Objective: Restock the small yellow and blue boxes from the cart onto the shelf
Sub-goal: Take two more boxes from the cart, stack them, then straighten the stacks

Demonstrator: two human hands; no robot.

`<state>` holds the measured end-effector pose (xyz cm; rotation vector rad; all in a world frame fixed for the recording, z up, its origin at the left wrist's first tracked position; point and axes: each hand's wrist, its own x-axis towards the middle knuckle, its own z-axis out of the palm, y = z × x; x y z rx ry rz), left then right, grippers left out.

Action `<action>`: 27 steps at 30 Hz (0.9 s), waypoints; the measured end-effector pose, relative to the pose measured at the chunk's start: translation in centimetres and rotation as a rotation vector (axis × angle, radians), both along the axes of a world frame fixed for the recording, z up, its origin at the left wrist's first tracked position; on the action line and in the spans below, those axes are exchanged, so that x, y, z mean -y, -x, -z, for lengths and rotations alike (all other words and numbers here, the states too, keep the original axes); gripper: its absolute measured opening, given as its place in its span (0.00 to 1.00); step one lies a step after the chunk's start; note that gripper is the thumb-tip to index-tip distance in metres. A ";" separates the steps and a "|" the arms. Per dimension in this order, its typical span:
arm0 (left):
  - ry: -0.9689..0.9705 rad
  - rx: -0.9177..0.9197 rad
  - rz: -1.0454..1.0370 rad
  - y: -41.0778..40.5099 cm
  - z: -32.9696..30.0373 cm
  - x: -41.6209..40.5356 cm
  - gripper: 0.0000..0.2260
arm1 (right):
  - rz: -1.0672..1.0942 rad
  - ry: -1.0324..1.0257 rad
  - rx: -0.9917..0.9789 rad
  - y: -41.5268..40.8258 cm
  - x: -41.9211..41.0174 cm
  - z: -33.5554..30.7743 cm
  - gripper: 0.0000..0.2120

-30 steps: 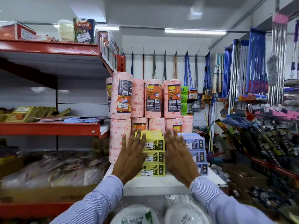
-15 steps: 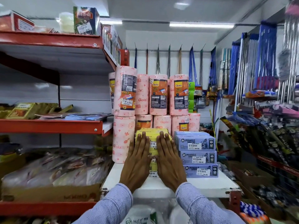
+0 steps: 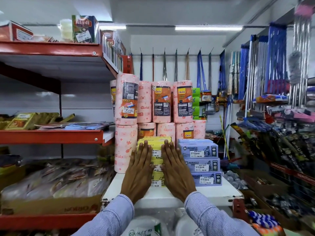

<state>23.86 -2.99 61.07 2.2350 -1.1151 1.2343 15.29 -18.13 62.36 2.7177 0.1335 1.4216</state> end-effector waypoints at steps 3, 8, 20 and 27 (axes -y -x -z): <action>0.004 0.019 0.043 1.7 -0.8 1.5 0.29 | 0.018 -0.012 0.026 2.0 2.4 -0.1 0.30; -0.036 0.061 0.124 4.9 -2.1 6.6 0.29 | 0.091 -0.068 0.087 5.4 7.3 0.2 0.30; -0.059 -0.014 0.141 6.2 -0.8 12.8 0.29 | 0.156 -0.077 0.042 6.1 12.0 0.4 0.30; -0.019 -0.046 0.154 6.4 -0.6 13.6 0.29 | 0.140 -0.120 0.033 5.6 12.5 0.9 0.30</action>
